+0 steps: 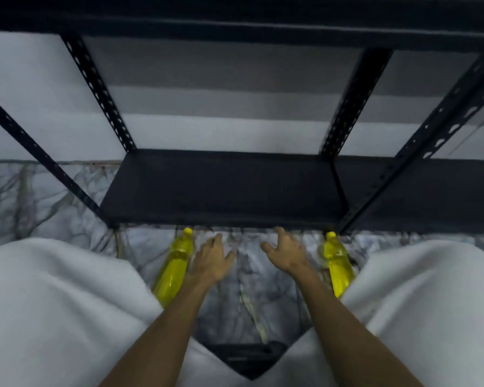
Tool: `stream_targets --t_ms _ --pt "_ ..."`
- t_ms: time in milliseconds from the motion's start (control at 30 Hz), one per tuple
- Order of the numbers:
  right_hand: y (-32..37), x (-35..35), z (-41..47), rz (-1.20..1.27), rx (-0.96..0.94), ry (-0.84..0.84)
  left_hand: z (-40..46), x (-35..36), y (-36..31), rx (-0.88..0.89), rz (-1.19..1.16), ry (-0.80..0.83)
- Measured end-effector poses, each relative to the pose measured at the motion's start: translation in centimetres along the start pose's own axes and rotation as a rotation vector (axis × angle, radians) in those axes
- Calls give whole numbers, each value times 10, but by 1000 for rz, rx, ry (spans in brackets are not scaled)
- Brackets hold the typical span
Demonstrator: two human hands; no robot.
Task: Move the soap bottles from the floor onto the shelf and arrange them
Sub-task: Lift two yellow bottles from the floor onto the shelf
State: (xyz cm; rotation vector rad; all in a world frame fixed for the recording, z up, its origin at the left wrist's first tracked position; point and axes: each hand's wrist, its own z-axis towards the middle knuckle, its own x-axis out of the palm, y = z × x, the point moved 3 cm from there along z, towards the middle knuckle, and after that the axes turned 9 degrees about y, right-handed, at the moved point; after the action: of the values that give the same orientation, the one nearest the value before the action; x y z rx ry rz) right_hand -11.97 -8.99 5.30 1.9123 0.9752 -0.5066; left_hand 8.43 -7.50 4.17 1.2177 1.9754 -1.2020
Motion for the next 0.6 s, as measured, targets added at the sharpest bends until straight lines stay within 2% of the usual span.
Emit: stream_targets --t_ms 67,133,333,500,600 --pt "-20 21 11 34 65 65 6 32 25 -90 -4 135" --pt "-36 37 20 27 119 121 13 49 42 -151 -15 192" --pt "-64 69 42 31 203 299 35 51 83 -389 -179 67" --pt "-72 76 45 61 205 326 51 54 135 -549 -203 -39" --pt "-80 76 49 72 218 311 59 57 160 -676 -216 -15"
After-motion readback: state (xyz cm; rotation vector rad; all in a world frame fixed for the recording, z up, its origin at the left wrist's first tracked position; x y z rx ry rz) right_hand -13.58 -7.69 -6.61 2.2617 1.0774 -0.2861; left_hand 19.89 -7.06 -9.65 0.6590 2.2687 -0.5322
